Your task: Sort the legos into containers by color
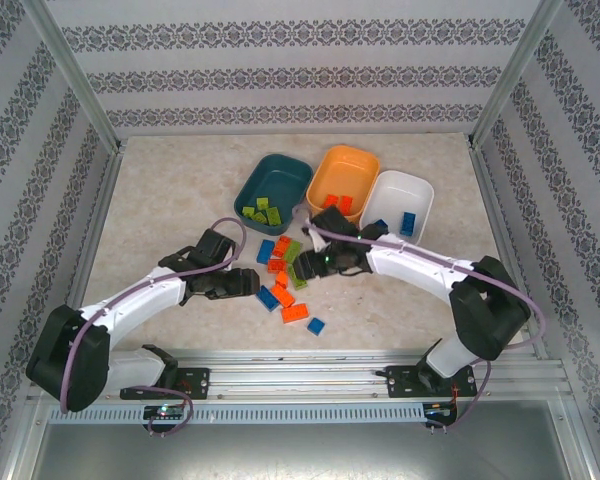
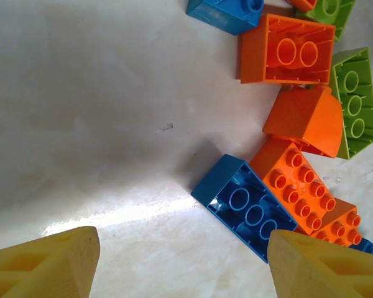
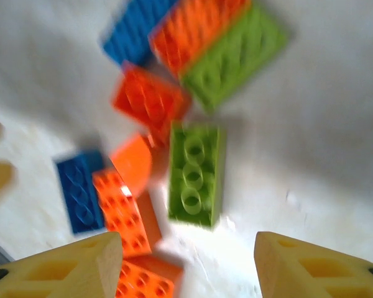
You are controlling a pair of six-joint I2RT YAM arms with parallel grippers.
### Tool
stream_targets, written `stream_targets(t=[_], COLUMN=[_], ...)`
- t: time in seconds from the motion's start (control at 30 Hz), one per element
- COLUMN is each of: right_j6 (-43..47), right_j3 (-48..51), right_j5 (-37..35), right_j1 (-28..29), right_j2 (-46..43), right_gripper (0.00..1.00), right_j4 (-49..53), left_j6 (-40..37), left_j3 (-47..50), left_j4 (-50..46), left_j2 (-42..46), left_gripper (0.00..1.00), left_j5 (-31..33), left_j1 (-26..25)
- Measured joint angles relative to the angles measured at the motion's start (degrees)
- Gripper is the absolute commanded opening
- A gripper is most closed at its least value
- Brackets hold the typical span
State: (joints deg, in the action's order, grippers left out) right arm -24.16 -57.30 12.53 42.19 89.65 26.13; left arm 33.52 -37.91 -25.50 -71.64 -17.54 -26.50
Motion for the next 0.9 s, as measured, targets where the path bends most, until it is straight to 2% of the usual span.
stream_targets(t=[0.2, 0.6, 0.8, 0.9], right_j6=[-0.1, 0.1, 0.5, 0.6], right_j3=[0.6, -4.9, -7.5, -7.6], right_j5=[-2.8, -4.2, -6.0, -6.9], right_j1=[3.1, 3.5, 4.1, 4.1], right_j2=[2.5, 11.4, 15.1, 16.0], right_gripper=[0.59, 0.57, 0.49, 0.42], right_j4=[-0.2, -1.1, -1.1, -0.9], left_j6=[1.3, 1.4, 1.2, 1.1], left_j3=[0.2, 0.8, 0.8, 0.8], left_j4=[2.1, 2.2, 1.5, 0.9], left_j2=[-0.2, 1.9, 2.1, 2.6], left_gripper=[0.72, 0.73, 0.73, 0.73], left_j5=[-0.8, -0.8, -0.7, -0.5], left_j1=[0.0, 0.4, 0.4, 0.4])
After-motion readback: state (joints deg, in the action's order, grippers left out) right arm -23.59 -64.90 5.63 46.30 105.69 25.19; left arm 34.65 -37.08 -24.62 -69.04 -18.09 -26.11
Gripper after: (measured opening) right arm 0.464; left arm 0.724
